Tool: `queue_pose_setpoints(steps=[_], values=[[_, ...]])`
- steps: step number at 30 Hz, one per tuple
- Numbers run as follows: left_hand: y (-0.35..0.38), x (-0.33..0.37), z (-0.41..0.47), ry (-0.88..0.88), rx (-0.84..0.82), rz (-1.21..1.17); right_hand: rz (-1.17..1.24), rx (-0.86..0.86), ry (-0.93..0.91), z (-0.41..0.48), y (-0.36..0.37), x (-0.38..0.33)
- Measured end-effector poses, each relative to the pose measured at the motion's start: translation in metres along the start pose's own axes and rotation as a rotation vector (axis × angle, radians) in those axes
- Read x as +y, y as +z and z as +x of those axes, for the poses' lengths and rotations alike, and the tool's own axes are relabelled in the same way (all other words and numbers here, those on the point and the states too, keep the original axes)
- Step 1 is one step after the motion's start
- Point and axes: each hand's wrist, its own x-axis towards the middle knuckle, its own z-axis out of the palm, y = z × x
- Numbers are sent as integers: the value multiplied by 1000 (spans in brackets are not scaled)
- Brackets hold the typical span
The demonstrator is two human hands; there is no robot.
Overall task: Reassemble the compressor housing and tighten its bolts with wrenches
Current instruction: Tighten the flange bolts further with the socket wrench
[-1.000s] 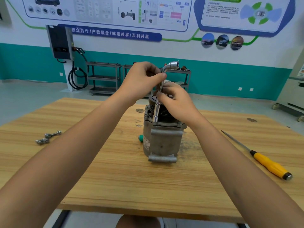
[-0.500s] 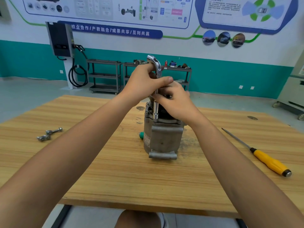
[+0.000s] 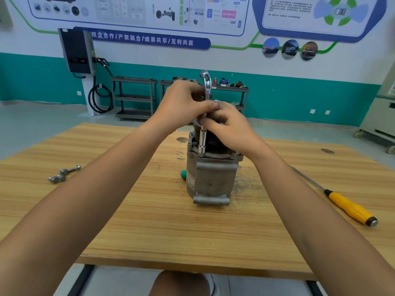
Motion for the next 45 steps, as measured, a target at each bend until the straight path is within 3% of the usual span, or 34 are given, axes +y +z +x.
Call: queue_pose_setpoints(steps=[2,6,10,14,16,19,22,25,27,29,31,34,36,39,45], values=[[3,0,2,-50,35,-113,-31,25,-14,0,3,0],[8,15,16,-301,147,-609,-136,83,-4,-1,8,0],[23,31,25,-327,282,-573,-256,83,36,-8,4,7],[34,33,28,-363,362,-609,131,352,227,-35,8,22],[33,32,32,-371,299,-628,315,387,389,-54,17,33],[28,30,32,-373,90,-716,420,304,552,-76,35,45],[22,22,33,-318,-128,-814,532,276,569,-85,52,45],[15,15,35,-286,-327,-896,451,357,513,-90,70,35],[13,15,35,-274,-387,-869,402,421,473,-89,82,26],[11,20,34,-253,-377,-686,375,469,474,-85,91,17],[4,29,36,-190,-316,-327,370,521,508,-78,98,13],[-5,43,40,-20,-268,442,360,594,532,-71,105,11],[1,51,39,29,-178,669,335,618,529,-70,107,11],[16,52,34,-35,-64,517,305,666,526,-68,109,11],[40,43,24,-109,297,-100,203,690,497,-70,108,16]])
